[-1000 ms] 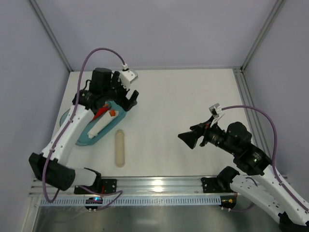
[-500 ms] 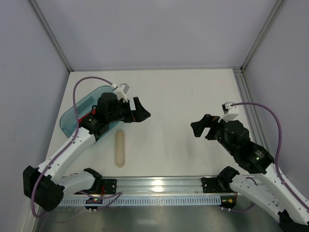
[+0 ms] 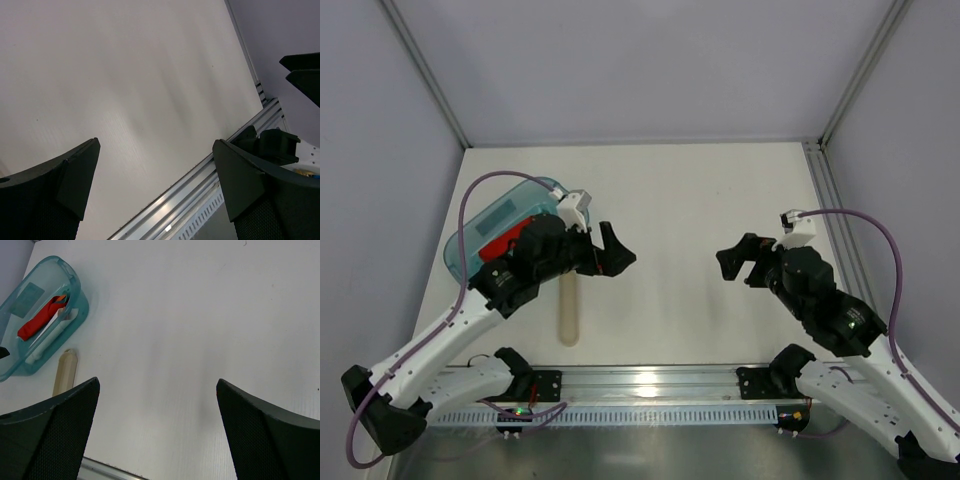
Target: Place the utensils on the paper napkin and roll it up
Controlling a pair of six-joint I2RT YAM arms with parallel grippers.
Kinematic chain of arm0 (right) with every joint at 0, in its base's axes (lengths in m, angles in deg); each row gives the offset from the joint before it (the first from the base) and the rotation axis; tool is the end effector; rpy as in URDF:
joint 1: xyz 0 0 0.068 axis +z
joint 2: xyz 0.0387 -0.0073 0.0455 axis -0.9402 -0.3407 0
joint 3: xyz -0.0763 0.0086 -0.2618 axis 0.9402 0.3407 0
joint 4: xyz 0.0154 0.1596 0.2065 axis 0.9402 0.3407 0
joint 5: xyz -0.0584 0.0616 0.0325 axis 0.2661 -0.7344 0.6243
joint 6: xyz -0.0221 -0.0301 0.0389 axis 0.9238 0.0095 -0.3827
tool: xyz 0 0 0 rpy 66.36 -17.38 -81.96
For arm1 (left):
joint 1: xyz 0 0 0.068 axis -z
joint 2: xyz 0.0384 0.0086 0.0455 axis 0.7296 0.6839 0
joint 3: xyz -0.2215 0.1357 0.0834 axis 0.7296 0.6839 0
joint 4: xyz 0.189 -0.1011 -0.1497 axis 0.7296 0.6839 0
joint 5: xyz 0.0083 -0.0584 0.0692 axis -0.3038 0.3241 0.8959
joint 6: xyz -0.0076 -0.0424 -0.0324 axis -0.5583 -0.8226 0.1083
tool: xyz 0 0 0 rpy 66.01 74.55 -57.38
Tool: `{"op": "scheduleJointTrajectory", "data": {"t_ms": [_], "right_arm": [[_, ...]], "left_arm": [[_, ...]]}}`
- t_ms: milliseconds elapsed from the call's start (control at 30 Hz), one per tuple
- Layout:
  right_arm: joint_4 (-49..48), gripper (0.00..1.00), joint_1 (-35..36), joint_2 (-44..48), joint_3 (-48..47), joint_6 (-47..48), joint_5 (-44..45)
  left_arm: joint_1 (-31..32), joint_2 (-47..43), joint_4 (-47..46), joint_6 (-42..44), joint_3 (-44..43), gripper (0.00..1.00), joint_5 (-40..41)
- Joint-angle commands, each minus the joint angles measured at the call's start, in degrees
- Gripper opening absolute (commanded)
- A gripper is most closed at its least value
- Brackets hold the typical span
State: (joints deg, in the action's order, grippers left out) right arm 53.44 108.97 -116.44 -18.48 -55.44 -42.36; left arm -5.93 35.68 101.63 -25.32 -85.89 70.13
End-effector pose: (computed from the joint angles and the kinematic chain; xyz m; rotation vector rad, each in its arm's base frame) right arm 0.1041 0.0696 0.3337 0.0887 1.9784 0.4983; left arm 0.1558 -0.1398 0.3413 0.1449 2.1367 -0.9390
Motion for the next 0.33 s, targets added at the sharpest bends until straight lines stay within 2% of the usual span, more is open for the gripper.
{"op": "scheduleJointTrajectory", "data": {"t_ms": [0, 300], "right_arm": [[-0.6, 0.98, 0.0, 0.3, -0.6, 0.2, 0.7], [-2.6, 0.98, 0.0, 0.5, 0.9, 0.5, -0.7]], "left_arm": [[1.0, -0.8, 1.5, 0.8, -2.2, 0.99, 2.3], [3.0, -1.5, 2.6, 0.9, -3.4, 0.99, 4.1]]}}
